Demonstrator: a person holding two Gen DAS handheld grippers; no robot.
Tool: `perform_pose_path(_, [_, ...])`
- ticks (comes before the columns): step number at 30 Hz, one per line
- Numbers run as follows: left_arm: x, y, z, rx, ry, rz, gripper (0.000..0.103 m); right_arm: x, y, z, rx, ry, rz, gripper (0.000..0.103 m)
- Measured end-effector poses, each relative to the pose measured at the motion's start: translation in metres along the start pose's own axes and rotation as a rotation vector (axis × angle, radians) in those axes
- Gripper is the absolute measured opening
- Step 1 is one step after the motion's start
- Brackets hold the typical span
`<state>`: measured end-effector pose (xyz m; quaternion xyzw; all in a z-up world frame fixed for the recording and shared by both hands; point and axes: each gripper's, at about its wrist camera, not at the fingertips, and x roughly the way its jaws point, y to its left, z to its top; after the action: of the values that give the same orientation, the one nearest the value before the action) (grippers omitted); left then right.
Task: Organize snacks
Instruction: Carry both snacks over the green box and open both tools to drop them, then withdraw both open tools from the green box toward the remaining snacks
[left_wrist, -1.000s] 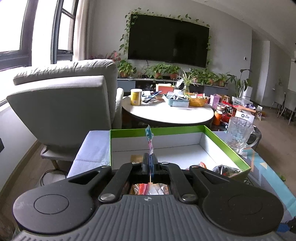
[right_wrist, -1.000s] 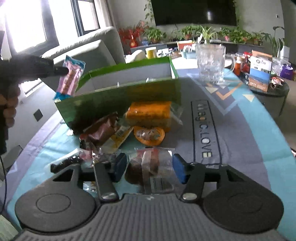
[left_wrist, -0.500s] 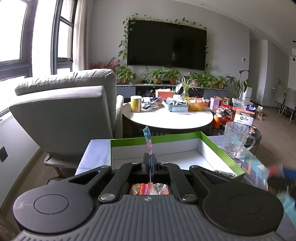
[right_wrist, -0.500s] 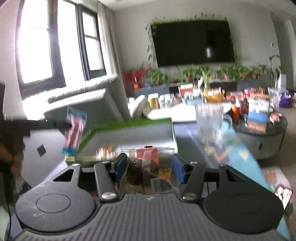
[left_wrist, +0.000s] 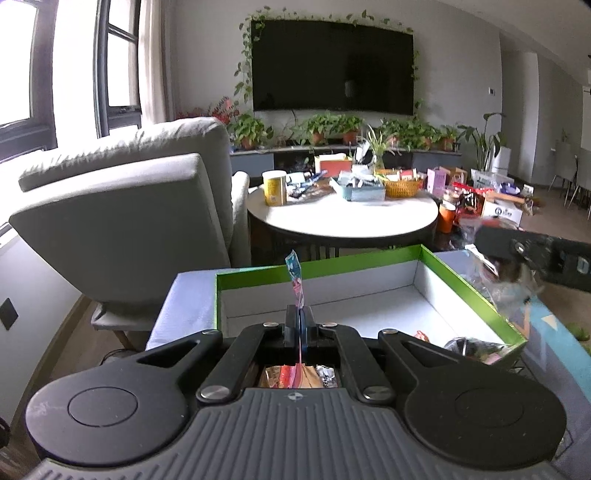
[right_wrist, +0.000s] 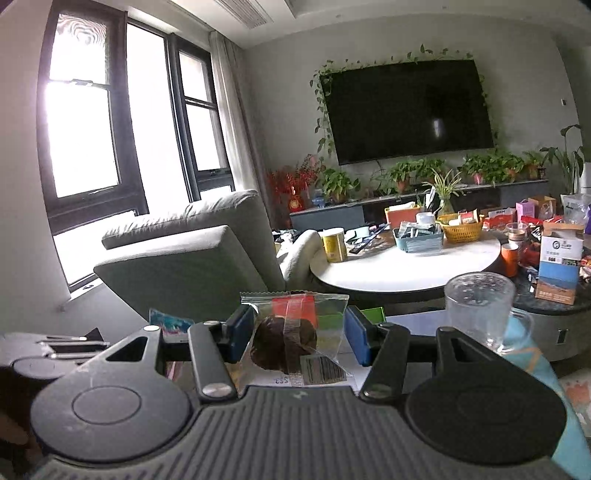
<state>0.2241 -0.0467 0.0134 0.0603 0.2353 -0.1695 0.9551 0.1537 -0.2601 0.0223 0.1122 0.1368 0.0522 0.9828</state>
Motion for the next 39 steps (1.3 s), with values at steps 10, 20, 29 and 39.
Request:
perform_pose_path(10, [0.039,-0.01,-0.004,0.034,0.052,-0.052,0.008,0.039,-0.011,-0.015,0.015,0.099,-0.033,0.057])
perform_pose_path(20, [0.028,-0.01,-0.008,0.063,0.05,-0.039,0.028,0.037,-0.022,-0.025,0.085,0.15,-0.052,0.071])
perform_pose_path(29, [-0.019,0.007,-0.018,0.017,0.014,-0.018,0.033,-0.019,-0.026,-0.029,0.052,-0.007,-0.13,0.071])
perform_pose_path(39, [-0.058,0.024,-0.05,-0.079,0.049,-0.004,0.033,-0.059,-0.03,-0.048,0.051,0.056,-0.134,0.071])
